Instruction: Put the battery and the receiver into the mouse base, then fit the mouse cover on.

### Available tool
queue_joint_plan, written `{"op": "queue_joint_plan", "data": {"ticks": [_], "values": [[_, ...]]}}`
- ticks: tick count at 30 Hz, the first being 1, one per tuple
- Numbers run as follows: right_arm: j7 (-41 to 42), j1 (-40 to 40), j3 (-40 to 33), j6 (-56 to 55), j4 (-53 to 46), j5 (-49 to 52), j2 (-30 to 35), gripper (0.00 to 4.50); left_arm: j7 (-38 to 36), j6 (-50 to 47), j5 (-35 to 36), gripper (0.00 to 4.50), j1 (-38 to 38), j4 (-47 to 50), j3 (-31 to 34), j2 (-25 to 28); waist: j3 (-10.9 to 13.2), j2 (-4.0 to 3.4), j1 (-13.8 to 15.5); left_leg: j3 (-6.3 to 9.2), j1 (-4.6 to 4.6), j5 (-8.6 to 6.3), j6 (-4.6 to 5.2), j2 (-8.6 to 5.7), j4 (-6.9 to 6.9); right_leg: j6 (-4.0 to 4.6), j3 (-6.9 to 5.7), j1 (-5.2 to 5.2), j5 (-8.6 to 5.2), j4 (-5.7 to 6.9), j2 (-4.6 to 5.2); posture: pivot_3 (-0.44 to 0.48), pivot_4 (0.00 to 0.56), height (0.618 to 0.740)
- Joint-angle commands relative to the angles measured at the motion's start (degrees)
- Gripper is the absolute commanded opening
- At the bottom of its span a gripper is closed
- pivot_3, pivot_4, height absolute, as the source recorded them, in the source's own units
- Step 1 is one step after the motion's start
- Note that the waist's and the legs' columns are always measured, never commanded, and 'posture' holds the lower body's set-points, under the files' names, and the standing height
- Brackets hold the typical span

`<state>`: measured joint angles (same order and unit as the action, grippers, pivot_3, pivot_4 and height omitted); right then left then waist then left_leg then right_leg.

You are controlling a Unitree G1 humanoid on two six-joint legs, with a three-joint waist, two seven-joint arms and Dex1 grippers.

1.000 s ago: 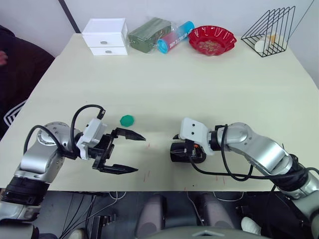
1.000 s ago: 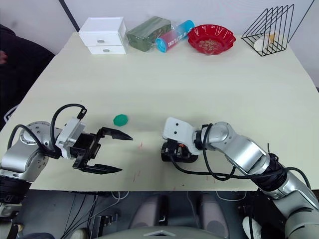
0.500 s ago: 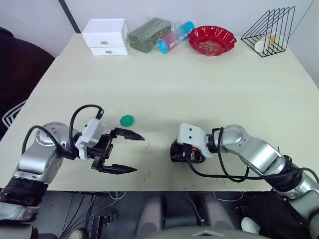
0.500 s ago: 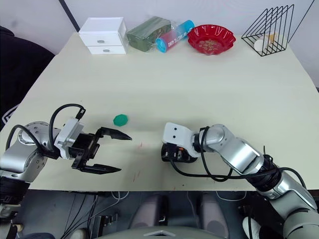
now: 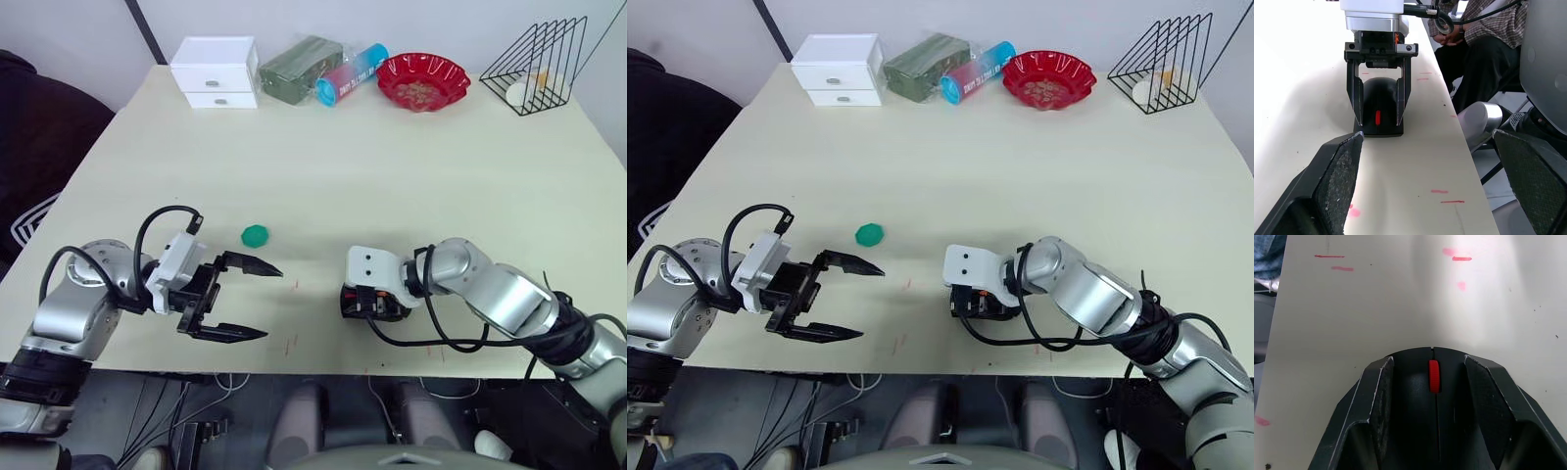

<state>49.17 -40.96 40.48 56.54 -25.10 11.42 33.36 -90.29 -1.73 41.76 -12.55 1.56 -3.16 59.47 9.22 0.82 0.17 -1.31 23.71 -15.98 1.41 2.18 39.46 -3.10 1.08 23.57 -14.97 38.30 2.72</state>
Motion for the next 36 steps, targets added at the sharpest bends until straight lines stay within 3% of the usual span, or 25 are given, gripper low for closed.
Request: {"op": "queue_joint_plan", "data": {"ticks": [1, 11, 18, 21, 24, 29, 36], "values": [[-0.4, 2.0, 2.5, 3.3, 2.5, -1.2, 0.7, 2.39, -2.2, 0.7, 0.7, 4.50, 0.1, 0.5, 1.2, 1.2, 0.0, 0.00, 0.0, 0.00, 0.00, 0.00, 0.00, 0.00, 0.00, 0.00, 0.00, 0.00, 0.00, 0.00, 0.00, 0.000, 0.150, 0.740], [0.7, 8.3, -10.6, -10.4, -0.2, 3.5, -1.6, 2.39, -2.2, 0.8, 0.5, 4.50, -1.2, 0.0, 0.5, 0.7, 0.0, 0.06, -0.1, 0.02, 0.04, 0.00, 0.00, 0.02, 0.00, 0.00, -0.03, 0.03, 0.00, 0.01, -0.03, 0.000, 0.150, 0.740], [1.1, 11.9, -16.2, -13.7, -1.4, 5.8, -1.6, 2.39, -2.2, 1.1, 0.5, 4.50, -2.3, -0.8, -0.4, 0.5, 0.0, 0.07, -0.8, 0.02, 0.06, 0.00, 0.00, 0.02, -0.01, 0.01, -0.01, 0.05, 0.00, 0.00, -0.04, 0.000, 0.150, 0.740], [2.5, 16.4, -22.0, -17.1, -2.0, 10.5, -2.4, 2.39, -2.2, 1.4, 0.4, 4.50, -2.9, -1.3, -0.9, 0.4, 0.0, 0.07, -0.8, 0.02, 0.06, 0.00, 0.00, 0.03, -0.02, 0.00, -0.01, 0.05, 0.00, 0.00, -0.04, 0.000, 0.150, 0.740], [5.5, 23.5, -27.0, -27.5, -1.3, 11.9, -1.9, 2.39, -2.2, 1.7, 0.4, 4.50, -3.2, -1.5, -1.2, 0.4, 0.0, 0.06, -0.6, 0.04, 0.09, 0.00, 0.00, 0.03, -0.04, 0.00, -0.05, 0.03, 0.00, -0.10, -0.04, 0.000, 0.150, 0.740], [9.5, 29.9, -29.1, -37.9, 5.0, 13.2, -4.0, 2.39, -2.2, 1.9, 0.3, 4.50, -3.4, -1.7, -1.3, 0.1, 0.0, 0.06, -1.0, 0.00, 0.02, 0.00, 0.00, 0.04, -0.04, 0.00, 0.03, 0.02, 0.00, -0.06, -0.07, 0.000, 0.150, 0.740], [12.7, 31.4, -28.0, -50.3, 14.4, 10.1, -7.1, 2.39, -2.2, 1.8, 0.4, 4.50, -3.6, -1.7, -1.3, 0.4, 0.0, 0.05, -0.9, -0.03, 0.00, 0.00, 0.00, 0.05, -0.01, 0.00, 0.07, 0.01, 0.00, 0.00, -0.09, 0.000, 0.150, 0.740]]}}
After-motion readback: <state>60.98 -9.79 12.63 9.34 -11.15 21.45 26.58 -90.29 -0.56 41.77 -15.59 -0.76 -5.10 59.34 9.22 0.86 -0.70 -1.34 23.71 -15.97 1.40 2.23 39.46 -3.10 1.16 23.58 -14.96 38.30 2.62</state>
